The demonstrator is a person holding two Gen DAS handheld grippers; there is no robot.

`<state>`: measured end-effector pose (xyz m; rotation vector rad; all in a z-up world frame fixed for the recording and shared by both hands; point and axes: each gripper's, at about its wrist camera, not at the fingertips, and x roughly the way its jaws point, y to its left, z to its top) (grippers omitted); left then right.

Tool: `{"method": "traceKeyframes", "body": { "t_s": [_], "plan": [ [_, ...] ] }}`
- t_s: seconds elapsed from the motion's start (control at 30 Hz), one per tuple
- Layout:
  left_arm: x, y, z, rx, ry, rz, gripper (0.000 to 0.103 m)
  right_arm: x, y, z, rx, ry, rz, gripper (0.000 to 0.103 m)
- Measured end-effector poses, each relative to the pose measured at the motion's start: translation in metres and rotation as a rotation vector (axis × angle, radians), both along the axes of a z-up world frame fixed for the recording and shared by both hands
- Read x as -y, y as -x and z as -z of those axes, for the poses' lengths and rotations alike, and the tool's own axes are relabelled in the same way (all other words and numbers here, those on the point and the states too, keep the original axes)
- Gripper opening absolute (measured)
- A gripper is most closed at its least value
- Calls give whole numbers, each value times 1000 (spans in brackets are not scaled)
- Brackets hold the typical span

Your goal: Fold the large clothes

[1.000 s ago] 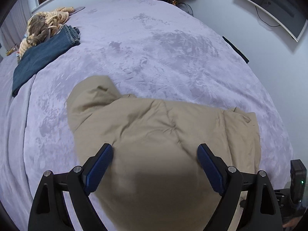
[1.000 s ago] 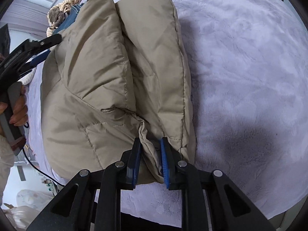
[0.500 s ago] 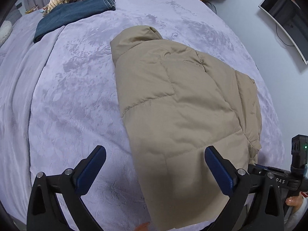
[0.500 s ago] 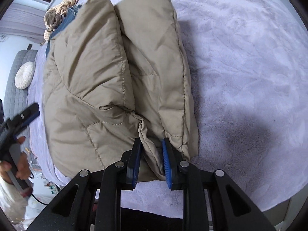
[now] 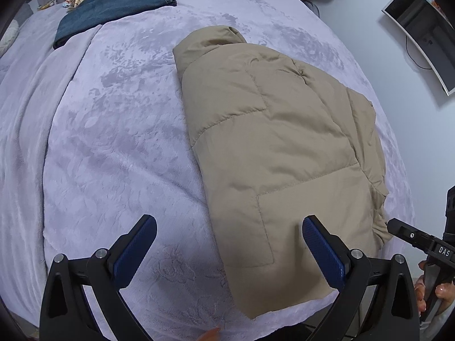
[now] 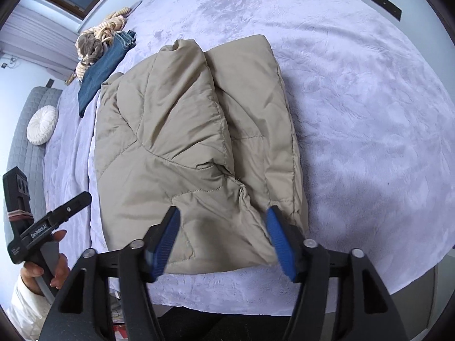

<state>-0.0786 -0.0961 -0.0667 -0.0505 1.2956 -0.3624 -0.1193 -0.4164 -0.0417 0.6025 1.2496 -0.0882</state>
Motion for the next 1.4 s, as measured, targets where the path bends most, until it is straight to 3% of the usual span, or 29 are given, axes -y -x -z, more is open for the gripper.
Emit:
{"method": "traceKeyframes", "body": {
  "t_s": [0.3, 0.53, 0.73, 0.93, 1.0, 1.03, 1.07, 1.4],
  "plan": [
    [-10, 4, -1, -5, 15, 8, 102, -11, 1, -9, 29, 15, 36, 82],
    [-9, -16, 10, -47, 52, -31, 102, 3, -12, -9, 23, 15, 26, 83],
    [-1, -43, 22, -104, 124, -62, 102, 30, -50, -8, 16, 0, -28, 85],
    [-1, -63, 45, -181, 255, -102, 102, 53, -82, 7, 1, -32, -90, 85],
    [-2, -69, 53, -211, 307, -116, 102, 63, -90, 18, -5, -67, -100, 90],
    [-2, -70, 57, -222, 331, -121, 102, 70, -93, 24, -6, -91, -98, 100],
    [-2, -72, 60, -233, 354, -122, 102, 75, -95, 30, -4, -125, -96, 103],
    [6, -92, 94, -322, 521, -81, 102, 118, -112, 109, 23, -583, 48, 103]
  ]
}}
